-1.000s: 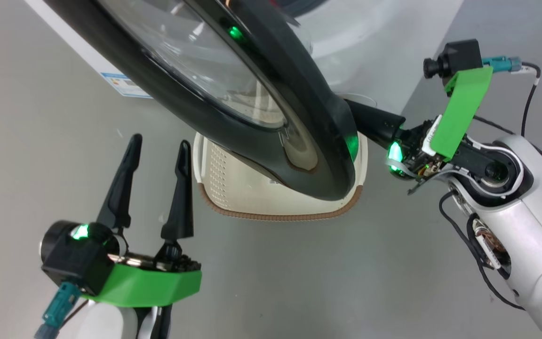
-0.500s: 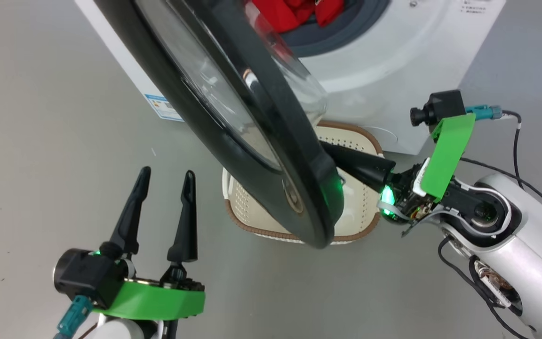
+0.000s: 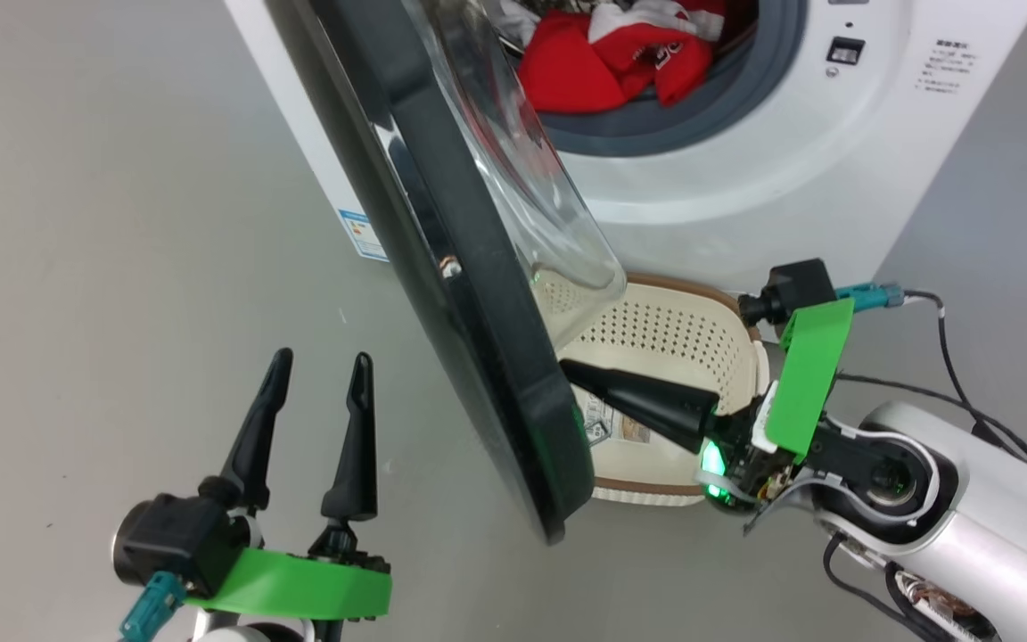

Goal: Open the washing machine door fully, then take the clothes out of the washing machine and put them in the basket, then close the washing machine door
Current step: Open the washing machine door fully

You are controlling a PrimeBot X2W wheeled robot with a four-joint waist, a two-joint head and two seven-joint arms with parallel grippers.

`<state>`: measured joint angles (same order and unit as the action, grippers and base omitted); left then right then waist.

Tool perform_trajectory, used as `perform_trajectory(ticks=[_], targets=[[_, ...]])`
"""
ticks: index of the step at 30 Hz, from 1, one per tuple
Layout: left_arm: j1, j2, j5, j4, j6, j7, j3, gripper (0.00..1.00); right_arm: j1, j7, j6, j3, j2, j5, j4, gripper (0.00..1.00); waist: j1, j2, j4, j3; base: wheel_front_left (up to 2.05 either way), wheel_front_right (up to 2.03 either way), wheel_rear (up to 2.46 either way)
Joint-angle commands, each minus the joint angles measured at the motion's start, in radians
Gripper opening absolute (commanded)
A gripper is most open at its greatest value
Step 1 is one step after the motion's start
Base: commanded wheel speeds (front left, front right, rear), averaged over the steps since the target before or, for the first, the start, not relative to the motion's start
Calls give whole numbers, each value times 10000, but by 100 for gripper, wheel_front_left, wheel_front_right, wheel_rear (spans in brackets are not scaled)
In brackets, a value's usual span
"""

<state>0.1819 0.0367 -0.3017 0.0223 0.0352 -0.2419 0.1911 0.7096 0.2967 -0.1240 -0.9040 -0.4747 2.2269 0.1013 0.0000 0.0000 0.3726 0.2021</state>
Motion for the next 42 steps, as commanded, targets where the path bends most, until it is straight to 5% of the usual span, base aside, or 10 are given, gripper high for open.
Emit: perform_trajectory(ticks=[1, 20, 37, 38, 39, 41, 42], targets=[[-60, 164, -23, -202, 83, 27, -295, 100, -198, -66, -67, -114, 63, 132, -347, 0, 0, 0, 225, -220, 0, 0, 0], [-421, 245, -162, -408, 222, 270, -132, 100, 165, -965, -67, -1495, -86, 871, -614, 0, 0, 0, 1397, -619, 0, 0, 0], [-487, 294, -368, -398, 320, 215, -149, 100, 538, -1884, -67, -1917, -199, 232, -243, 0, 0, 0, 1429, -613, 0, 0, 0], [-495, 294, -391, -394, 324, 206, -161, 100, 592, -2115, -67, -1973, -229, -16, -172, 6, 0, 0, 1408, -618, 0, 0, 0], [-501, 294, -414, -386, 325, 197, -171, 100, 652, -2396, -67, -2058, -273, -325, -59, 31, 0, 0, 1388, -629, 0, 0, 0], [-513, 292, -475, -370, 323, 178, -193, 100, 776, -3017, -67, -2259, -321, -1029, 163, 45, 0, 0, 1354, -656, 0, 0, 0], [-517, 293, -496, -355, 321, 168, -203, 100, 808, -3326, -67, -2351, -331, -1329, 269, 61, 0, 0, 1341, -676, 0, 0, 0]])
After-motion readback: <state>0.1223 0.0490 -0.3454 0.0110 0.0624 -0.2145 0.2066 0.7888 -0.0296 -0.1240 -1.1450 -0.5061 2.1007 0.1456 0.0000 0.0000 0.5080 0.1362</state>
